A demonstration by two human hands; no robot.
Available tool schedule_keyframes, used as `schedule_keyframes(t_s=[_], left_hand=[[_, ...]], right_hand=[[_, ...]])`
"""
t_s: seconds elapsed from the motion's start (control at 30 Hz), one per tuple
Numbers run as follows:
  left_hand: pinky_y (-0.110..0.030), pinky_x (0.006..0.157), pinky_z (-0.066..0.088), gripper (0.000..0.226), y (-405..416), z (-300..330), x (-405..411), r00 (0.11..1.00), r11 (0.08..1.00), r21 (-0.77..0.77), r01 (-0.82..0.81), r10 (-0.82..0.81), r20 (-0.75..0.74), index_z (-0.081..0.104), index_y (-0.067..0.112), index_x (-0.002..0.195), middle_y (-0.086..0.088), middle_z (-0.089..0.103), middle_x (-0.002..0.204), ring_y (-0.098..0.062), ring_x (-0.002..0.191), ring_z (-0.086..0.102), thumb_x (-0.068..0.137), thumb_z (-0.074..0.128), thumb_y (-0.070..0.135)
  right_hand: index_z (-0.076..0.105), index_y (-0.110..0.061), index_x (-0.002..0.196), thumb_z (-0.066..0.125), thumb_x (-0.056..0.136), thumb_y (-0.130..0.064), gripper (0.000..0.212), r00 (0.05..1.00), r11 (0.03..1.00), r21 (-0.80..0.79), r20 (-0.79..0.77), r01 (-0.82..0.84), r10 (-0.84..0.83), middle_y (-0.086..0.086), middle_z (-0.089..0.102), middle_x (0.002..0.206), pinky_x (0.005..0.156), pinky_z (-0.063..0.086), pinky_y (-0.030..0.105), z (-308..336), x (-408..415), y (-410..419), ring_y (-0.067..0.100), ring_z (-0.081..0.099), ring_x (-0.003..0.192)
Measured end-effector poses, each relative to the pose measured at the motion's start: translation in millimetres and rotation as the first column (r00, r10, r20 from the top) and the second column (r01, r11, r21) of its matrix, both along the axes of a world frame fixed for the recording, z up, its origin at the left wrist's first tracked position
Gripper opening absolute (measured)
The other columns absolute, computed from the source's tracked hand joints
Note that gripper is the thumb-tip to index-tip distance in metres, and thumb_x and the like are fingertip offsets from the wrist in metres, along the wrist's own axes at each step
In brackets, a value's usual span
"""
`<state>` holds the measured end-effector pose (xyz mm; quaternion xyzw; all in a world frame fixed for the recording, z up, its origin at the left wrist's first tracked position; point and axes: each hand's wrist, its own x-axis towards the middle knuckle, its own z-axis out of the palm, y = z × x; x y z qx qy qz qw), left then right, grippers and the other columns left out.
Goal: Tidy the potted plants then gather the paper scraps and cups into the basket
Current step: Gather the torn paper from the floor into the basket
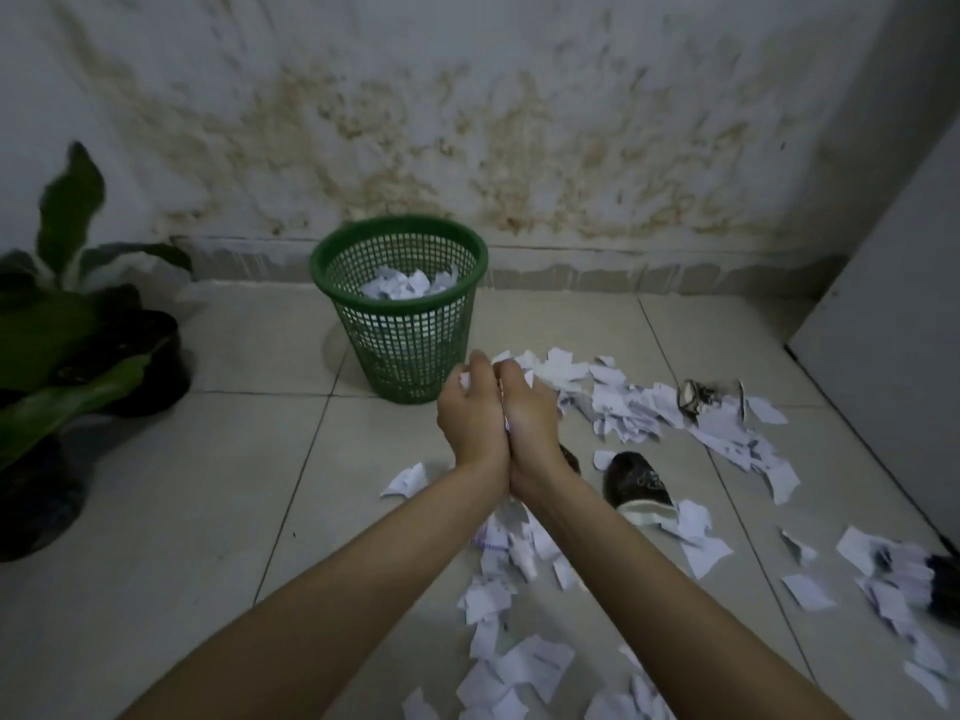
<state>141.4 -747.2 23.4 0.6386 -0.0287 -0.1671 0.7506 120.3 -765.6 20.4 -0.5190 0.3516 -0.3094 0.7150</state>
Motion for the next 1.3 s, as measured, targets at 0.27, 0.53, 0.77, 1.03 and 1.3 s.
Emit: schedule_keyframes(t_s=[0.27,0.53,0.77,1.03,1.3], left_hand=[[-0.032,0.069,0.045,0.037,-18.7,69.8,55.5,0.985,0.995,-0.028,-0.098,0.101,0.142,0.049,0.015,0.056,-0.013,0.064,0.072,-0.023,0.069,0.057,0.093,0.047,0.020],[-0.030,0.067,0.045,0.033,-60.9,125.2,140.3,0.917,0.969,-0.169,-0.182,0.230,0.326,0.055,0.010,0.065,-0.018,0.069,0.084,-0.020,0.069,0.058,0.094,0.046,0.024],[-0.028,0.065,0.044,0.034,-102.2,95.2,227.2,0.912,0.966,-0.174,-0.192,0.241,0.331,0.062,0.003,0.074,-0.022,0.069,0.086,-0.018,0.067,0.056,0.095,0.045,0.024],[-0.034,0.100,0.039,0.063,-114.0,3.5,308.7,0.866,0.939,0.341,0.053,-0.213,0.452,0.054,0.010,0.126,-0.016,0.055,0.129,-0.030,0.118,0.052,0.096,0.020,0.054],[-0.060,0.111,-0.006,0.115,-99.2,0.4,332.1,0.565,0.342,0.930,0.131,-0.797,0.213,0.012,0.034,0.148,-0.008,0.006,0.158,-0.033,0.145,0.004,0.049,-0.021,0.082]], right_hand=[[0.047,-0.012,0.056,0.046,0.094,-0.013,0.039,0.991,0.997,-0.026,0.108,-0.073,0.075,-0.006,0.049,0.037,0.037,0.037,0.013,73.2,52.8,-20.8,0.000,0.047,0.033],[0.056,-0.008,0.059,0.048,0.088,-0.012,0.031,0.958,0.986,-0.144,0.262,-0.081,0.117,-0.005,0.058,0.045,0.038,0.039,0.011,127.8,137.8,-61.7,0.005,0.055,0.040],[0.066,-0.009,0.075,0.048,0.092,-0.025,0.029,0.959,0.967,-0.213,0.218,-0.137,0.183,-0.004,0.066,0.059,0.044,0.046,0.015,96.5,217.5,-101.3,0.009,0.062,0.056],[0.043,-0.016,0.133,0.015,0.100,-0.044,0.052,0.898,0.880,-0.242,-0.278,-0.409,0.341,0.007,0.057,0.117,0.088,0.041,0.028,32.5,261.7,-128.4,0.023,0.053,0.111],[0.037,-0.010,0.134,0.004,0.100,-0.040,0.056,0.777,0.730,-0.401,-0.564,-0.554,0.280,0.016,0.025,0.153,0.115,0.021,0.037,29.9,267.8,-156.8,0.027,0.028,0.139]])
